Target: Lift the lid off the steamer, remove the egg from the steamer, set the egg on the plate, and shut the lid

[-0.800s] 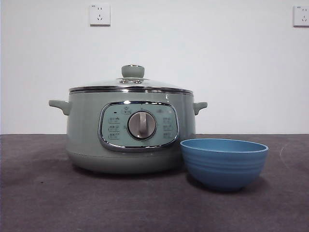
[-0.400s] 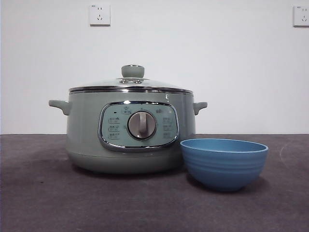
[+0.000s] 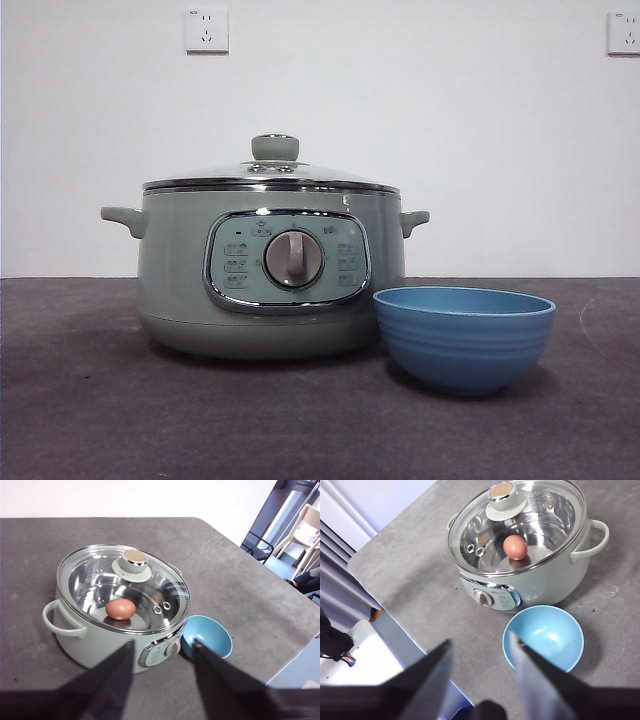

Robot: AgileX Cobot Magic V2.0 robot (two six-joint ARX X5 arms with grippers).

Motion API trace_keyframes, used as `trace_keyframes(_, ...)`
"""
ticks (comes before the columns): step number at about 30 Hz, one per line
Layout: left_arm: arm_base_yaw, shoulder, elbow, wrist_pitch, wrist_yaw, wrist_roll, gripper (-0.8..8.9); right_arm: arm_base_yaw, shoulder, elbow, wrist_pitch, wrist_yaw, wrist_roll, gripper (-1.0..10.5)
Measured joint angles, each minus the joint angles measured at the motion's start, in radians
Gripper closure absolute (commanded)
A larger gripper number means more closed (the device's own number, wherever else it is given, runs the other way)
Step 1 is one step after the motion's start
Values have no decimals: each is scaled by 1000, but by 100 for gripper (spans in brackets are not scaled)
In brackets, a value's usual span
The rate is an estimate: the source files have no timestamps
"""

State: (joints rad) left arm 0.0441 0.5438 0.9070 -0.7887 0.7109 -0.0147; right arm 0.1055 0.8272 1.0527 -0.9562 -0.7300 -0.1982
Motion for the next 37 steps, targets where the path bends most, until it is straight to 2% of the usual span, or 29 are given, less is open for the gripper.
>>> trace_keyframes(9, -5, 87, 42, 79, 3, -4, 250, 0, 0, 0, 0, 0, 1, 376)
trace_keyframes(16, -110, 286, 145, 204, -14, -5, 250, 0, 0, 0, 0, 1, 4, 376)
trace_keyframes(24, -329, 535, 276, 313, -245, 23, 251, 0, 2, 0, 1, 2, 4, 379)
trace_keyframes(28, -405, 673, 329, 378, -340, 48, 251, 0, 10, 0, 2, 3, 4, 379)
trace_keyframes(37, -476, 906, 348, 531, -441, 67, 251, 0, 12, 0, 3, 4, 4, 379)
